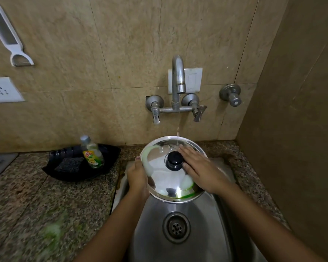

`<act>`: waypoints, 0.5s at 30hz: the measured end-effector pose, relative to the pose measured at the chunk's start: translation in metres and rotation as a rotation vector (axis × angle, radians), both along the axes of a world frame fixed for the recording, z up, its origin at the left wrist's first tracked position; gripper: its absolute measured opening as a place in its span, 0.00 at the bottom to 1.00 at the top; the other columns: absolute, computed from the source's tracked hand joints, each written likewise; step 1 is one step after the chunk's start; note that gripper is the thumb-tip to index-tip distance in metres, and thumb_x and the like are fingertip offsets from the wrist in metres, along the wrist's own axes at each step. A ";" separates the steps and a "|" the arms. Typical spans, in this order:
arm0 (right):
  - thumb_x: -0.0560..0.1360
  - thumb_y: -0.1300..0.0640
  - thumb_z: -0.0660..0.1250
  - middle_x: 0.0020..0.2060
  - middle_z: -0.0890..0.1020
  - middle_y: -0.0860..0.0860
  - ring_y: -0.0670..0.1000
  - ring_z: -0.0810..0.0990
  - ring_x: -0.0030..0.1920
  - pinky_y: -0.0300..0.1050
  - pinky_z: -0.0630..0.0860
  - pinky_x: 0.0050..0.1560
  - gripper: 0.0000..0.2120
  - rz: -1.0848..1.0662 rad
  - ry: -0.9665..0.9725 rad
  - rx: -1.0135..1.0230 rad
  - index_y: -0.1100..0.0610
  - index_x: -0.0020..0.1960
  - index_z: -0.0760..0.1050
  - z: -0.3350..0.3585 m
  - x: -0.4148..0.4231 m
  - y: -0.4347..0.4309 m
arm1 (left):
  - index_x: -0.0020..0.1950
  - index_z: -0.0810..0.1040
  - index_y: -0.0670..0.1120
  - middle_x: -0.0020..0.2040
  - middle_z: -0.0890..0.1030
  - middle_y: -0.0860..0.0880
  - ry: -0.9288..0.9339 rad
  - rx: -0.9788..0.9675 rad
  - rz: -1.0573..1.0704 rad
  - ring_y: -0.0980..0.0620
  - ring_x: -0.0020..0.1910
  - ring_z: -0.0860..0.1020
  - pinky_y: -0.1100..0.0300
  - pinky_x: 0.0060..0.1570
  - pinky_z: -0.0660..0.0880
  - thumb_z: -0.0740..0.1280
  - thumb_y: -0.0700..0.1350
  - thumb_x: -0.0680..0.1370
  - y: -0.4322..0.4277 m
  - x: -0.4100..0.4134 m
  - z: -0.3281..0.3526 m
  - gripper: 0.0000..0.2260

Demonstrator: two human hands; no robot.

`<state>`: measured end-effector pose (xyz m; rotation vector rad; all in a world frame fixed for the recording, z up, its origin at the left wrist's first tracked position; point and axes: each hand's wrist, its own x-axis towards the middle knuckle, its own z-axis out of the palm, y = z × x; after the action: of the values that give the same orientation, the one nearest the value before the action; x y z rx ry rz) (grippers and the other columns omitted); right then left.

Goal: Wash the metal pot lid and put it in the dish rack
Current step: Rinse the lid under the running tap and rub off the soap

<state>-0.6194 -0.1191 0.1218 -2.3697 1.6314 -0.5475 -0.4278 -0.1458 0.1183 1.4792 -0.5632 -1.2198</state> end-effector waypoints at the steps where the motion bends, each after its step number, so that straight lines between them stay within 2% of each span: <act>1: 0.79 0.45 0.47 0.77 0.55 0.46 0.43 0.49 0.77 0.44 0.48 0.77 0.27 -0.013 -0.003 0.001 0.50 0.77 0.52 0.000 0.000 -0.003 | 0.51 0.78 0.39 0.37 0.77 0.43 -0.010 0.011 -0.004 0.43 0.37 0.76 0.47 0.44 0.77 0.57 0.52 0.81 0.000 -0.002 0.001 0.18; 3: 0.80 0.46 0.46 0.77 0.53 0.46 0.43 0.48 0.77 0.45 0.48 0.77 0.27 -0.021 -0.003 -0.024 0.51 0.78 0.51 -0.001 -0.001 -0.001 | 0.51 0.78 0.39 0.37 0.77 0.41 -0.012 0.027 0.008 0.40 0.38 0.77 0.42 0.47 0.79 0.57 0.53 0.81 0.000 -0.005 0.004 0.19; 4: 0.80 0.45 0.45 0.77 0.52 0.45 0.43 0.47 0.77 0.44 0.48 0.77 0.27 -0.008 0.016 -0.036 0.51 0.78 0.50 -0.003 -0.002 0.003 | 0.52 0.77 0.38 0.36 0.76 0.40 0.003 0.034 0.011 0.40 0.37 0.78 0.40 0.44 0.79 0.57 0.54 0.81 -0.002 -0.005 0.003 0.20; 5: 0.80 0.44 0.43 0.77 0.51 0.45 0.42 0.46 0.77 0.43 0.47 0.77 0.28 0.009 0.041 -0.052 0.51 0.78 0.50 -0.007 -0.004 0.008 | 0.52 0.77 0.37 0.34 0.75 0.40 0.021 0.041 0.019 0.40 0.33 0.76 0.44 0.37 0.80 0.57 0.54 0.81 -0.003 -0.004 0.005 0.21; 7: 0.81 0.44 0.43 0.77 0.51 0.45 0.43 0.47 0.77 0.41 0.45 0.76 0.27 -0.014 0.068 -0.054 0.50 0.78 0.48 -0.009 -0.007 0.011 | 0.52 0.75 0.38 0.32 0.73 0.40 0.025 0.054 0.020 0.43 0.26 0.73 0.57 0.20 0.75 0.56 0.54 0.81 -0.003 -0.002 0.004 0.20; 8: 0.82 0.45 0.45 0.78 0.51 0.46 0.44 0.47 0.77 0.39 0.44 0.75 0.26 -0.067 0.062 -0.039 0.50 0.78 0.48 -0.007 -0.007 0.007 | 0.52 0.75 0.38 0.33 0.73 0.40 0.020 0.055 0.013 0.44 0.25 0.72 0.60 0.18 0.71 0.56 0.54 0.82 0.000 -0.003 0.005 0.19; 11: 0.82 0.48 0.47 0.78 0.54 0.49 0.46 0.50 0.77 0.37 0.42 0.73 0.26 -0.159 0.029 -0.007 0.53 0.78 0.51 0.002 0.000 -0.008 | 0.49 0.76 0.39 0.33 0.74 0.41 0.027 0.045 -0.004 0.44 0.26 0.72 0.57 0.25 0.72 0.56 0.53 0.81 0.007 -0.009 0.007 0.18; 15: 0.80 0.42 0.45 0.77 0.53 0.47 0.44 0.49 0.77 0.43 0.47 0.76 0.28 -0.030 0.046 -0.024 0.51 0.78 0.50 -0.006 0.000 0.000 | 0.50 0.76 0.39 0.37 0.77 0.39 0.025 0.072 0.057 0.43 0.28 0.74 0.56 0.26 0.74 0.57 0.55 0.81 -0.003 -0.005 0.004 0.19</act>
<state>-0.6194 -0.1187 0.1157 -2.3959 1.6915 -0.5253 -0.4324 -0.1491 0.1221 1.5281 -0.4621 -1.2233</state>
